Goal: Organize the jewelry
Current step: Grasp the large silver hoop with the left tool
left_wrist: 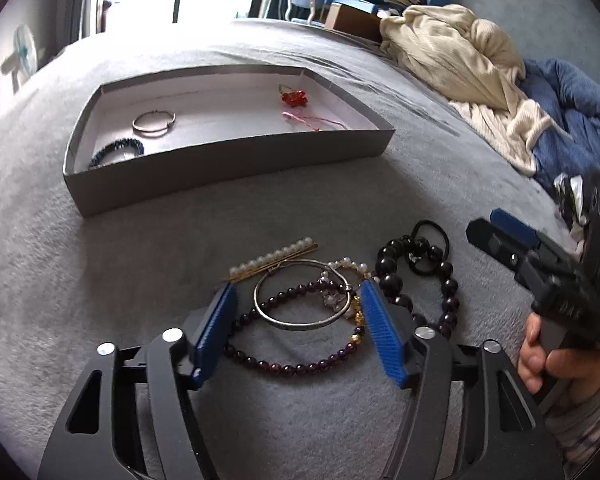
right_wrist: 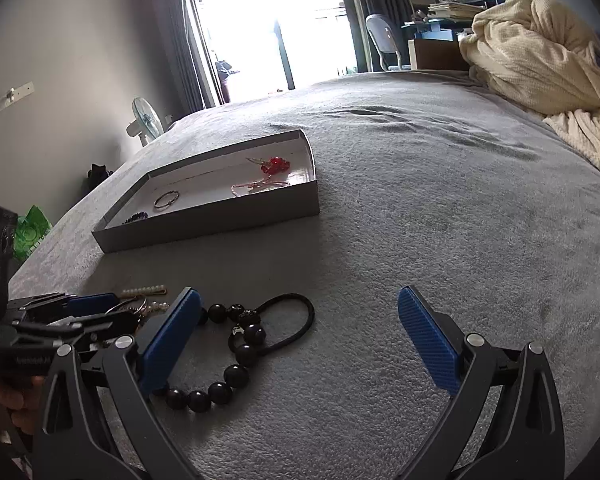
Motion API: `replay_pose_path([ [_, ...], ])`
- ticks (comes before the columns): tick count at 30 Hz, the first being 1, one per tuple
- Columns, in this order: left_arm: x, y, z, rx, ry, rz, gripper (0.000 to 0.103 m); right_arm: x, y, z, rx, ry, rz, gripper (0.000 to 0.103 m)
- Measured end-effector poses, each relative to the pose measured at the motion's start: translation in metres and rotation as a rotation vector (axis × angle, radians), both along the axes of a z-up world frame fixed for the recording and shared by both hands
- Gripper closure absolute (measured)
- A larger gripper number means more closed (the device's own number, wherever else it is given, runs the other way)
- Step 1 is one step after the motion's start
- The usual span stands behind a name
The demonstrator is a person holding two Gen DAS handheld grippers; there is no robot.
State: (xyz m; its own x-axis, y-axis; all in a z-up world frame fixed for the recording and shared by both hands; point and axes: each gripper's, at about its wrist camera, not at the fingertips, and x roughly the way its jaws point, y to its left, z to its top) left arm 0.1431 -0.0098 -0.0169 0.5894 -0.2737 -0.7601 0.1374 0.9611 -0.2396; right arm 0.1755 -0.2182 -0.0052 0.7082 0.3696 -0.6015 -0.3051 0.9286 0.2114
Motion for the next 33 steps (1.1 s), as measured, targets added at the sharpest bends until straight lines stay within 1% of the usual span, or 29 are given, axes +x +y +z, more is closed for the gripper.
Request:
replay_pose_path([
  [1, 0.0, 0.001, 0.0, -0.005, 0.001, 0.004, 0.051, 0.0, 0.0, 0.0, -0.001, 0.001, 0.001, 0.006],
  [8, -0.009, 0.007, 0.005, -0.019, -0.028, 0.016, 0.052, -0.001, 0.003, -0.001, -0.009, 0.009, 0.014, 0.006],
  [14, -0.024, 0.025, 0.02, 0.017, -0.087, 0.037, 0.052, -0.002, 0.007, -0.004, -0.012, 0.025, 0.036, 0.006],
  [17, -0.029, 0.037, 0.023, 0.063, -0.103, 0.061, 0.052, -0.001, 0.007, -0.005, -0.017, 0.032, 0.03, 0.007],
  [19, -0.032, 0.046, 0.021, 0.066, -0.096, 0.086, 0.052, -0.001, 0.006, -0.007, -0.02, 0.042, 0.021, 0.013],
  [20, -0.032, 0.052, 0.019, 0.066, -0.088, 0.102, 0.052, -0.001, 0.005, -0.007, -0.02, 0.044, 0.021, 0.014],
  [22, -0.034, 0.062, 0.015, 0.069, -0.078, 0.127, 0.052, -0.003, 0.007, -0.008, -0.027, 0.051, 0.026, 0.02],
  [26, -0.039, 0.074, 0.008, 0.071, -0.063, 0.155, 0.052, -0.012, 0.014, -0.011, -0.047, 0.057, 0.057, 0.023],
  [29, -0.041, 0.073, 0.003, 0.078, -0.062, 0.153, 0.052, -0.015, 0.021, -0.016, -0.069, 0.083, 0.075, 0.034],
  [30, -0.041, 0.072, 0.002, 0.084, -0.063, 0.152, 0.052, -0.015, 0.023, -0.019, -0.076, 0.105, 0.078, 0.042],
  [31, -0.042, 0.071, 0.001, 0.088, -0.064, 0.152, 0.051, -0.015, 0.024, -0.022, -0.078, 0.123, 0.079, 0.048],
  [33, -0.042, 0.07, -0.001, 0.096, -0.069, 0.15, 0.051, -0.016, 0.024, -0.024, -0.079, 0.135, 0.079, 0.05],
])
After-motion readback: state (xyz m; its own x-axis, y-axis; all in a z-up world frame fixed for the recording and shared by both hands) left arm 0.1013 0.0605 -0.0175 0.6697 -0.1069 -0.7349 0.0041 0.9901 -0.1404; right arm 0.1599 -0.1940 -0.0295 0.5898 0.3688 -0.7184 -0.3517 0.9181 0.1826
